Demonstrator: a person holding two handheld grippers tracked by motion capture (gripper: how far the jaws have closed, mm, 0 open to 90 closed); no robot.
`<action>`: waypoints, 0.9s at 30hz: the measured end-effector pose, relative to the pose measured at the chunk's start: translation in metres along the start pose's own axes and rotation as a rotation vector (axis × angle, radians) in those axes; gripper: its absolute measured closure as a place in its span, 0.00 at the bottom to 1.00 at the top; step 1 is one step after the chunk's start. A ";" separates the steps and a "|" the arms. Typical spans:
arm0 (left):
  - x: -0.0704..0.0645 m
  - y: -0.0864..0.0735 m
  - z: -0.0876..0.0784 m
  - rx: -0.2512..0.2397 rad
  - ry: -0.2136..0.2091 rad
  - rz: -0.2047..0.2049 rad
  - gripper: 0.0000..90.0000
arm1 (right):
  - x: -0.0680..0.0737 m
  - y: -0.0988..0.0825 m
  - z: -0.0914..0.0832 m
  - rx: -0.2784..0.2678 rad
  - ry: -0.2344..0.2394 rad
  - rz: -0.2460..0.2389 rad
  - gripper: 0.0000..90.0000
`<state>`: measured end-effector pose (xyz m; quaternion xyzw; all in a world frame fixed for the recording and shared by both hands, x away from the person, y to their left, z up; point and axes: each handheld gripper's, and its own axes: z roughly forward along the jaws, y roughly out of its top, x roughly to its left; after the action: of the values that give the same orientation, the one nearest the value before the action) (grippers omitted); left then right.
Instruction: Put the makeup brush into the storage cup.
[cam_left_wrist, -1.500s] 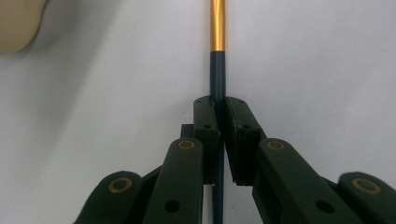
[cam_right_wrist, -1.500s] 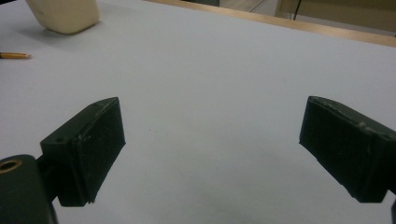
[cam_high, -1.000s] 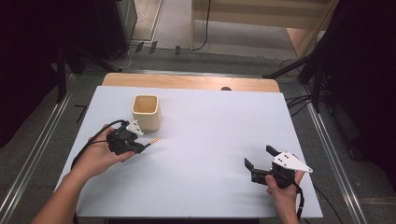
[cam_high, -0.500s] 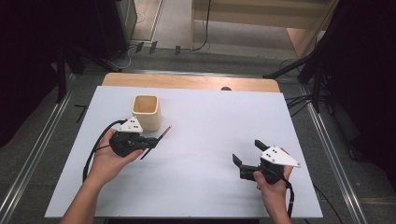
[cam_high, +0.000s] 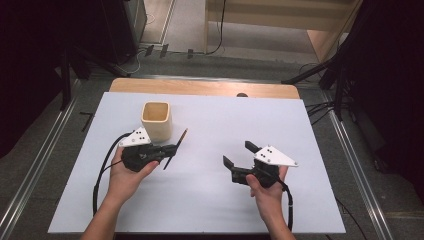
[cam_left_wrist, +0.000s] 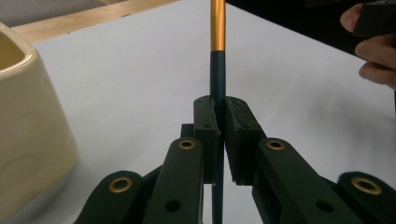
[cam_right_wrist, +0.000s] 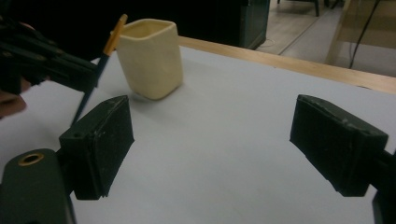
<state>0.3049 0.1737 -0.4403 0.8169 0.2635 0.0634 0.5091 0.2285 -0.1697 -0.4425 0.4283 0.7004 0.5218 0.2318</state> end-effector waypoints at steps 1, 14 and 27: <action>-0.001 -0.001 0.000 -0.018 -0.009 -0.006 0.94 | 0.004 0.003 0.003 -0.006 0.011 0.006 0.16; -0.019 -0.004 0.009 -0.146 -0.029 -0.025 0.94 | 0.049 0.030 0.041 -0.101 0.064 0.151 0.33; -0.039 -0.016 0.030 -0.184 -0.035 -0.007 0.94 | 0.053 0.021 0.051 -0.075 0.129 0.304 0.54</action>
<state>0.2771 0.1359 -0.4620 0.7668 0.2506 0.0713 0.5867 0.2475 -0.0957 -0.4344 0.4859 0.6209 0.6032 0.1205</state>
